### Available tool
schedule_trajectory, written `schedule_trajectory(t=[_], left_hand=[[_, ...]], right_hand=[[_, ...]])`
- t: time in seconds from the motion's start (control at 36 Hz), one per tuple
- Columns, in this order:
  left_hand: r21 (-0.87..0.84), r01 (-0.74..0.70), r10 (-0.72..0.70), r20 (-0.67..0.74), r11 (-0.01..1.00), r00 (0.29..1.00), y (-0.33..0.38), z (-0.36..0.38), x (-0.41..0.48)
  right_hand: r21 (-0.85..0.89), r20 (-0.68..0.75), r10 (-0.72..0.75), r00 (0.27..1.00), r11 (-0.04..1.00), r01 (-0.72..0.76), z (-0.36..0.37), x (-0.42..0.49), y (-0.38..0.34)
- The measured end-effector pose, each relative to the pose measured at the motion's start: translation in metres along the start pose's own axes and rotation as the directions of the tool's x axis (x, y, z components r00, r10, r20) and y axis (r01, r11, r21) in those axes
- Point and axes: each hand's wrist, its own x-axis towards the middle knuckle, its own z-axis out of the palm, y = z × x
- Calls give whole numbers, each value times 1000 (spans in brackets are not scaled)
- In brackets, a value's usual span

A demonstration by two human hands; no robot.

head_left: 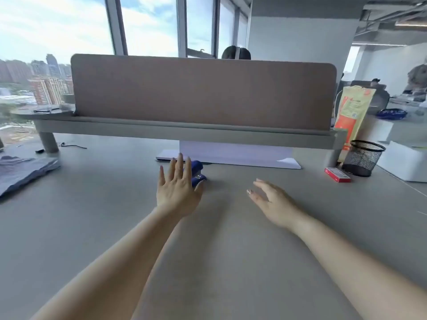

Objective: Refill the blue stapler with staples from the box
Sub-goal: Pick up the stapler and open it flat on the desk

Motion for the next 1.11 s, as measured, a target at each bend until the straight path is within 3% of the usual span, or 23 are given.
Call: schedule_trajectory(t=[0.11, 0.22, 0.39, 0.58, 0.81, 1.11], left_hand=[[-18, 37, -35, 77, 999, 996, 2, 13, 6], [-51, -10, 12, 38, 999, 999, 7, 14, -6], [-78, -185, 193, 116, 980, 974, 25, 3, -42], [-214, -369, 399, 121, 905, 909, 46, -11, -81], [-305, -312, 317, -35, 900, 948, 54, -7, -77], [-319, -324, 318, -71, 891, 945, 49, -2, -70]], right_hand=[[14, -28, 40, 999, 999, -40, 10, -2, 7], [1, -40, 33, 999, 999, -33, 11, -5, 2], [6, -40, 44, 998, 999, -44, 6, -17, -2], [226, -44, 91, 995, 971, -78, -4, -46, -4], [427, -31, 51, 998, 904, -33, -2, -53, -2], [547, -35, 51, 998, 837, -23, 3, -35, -4]])
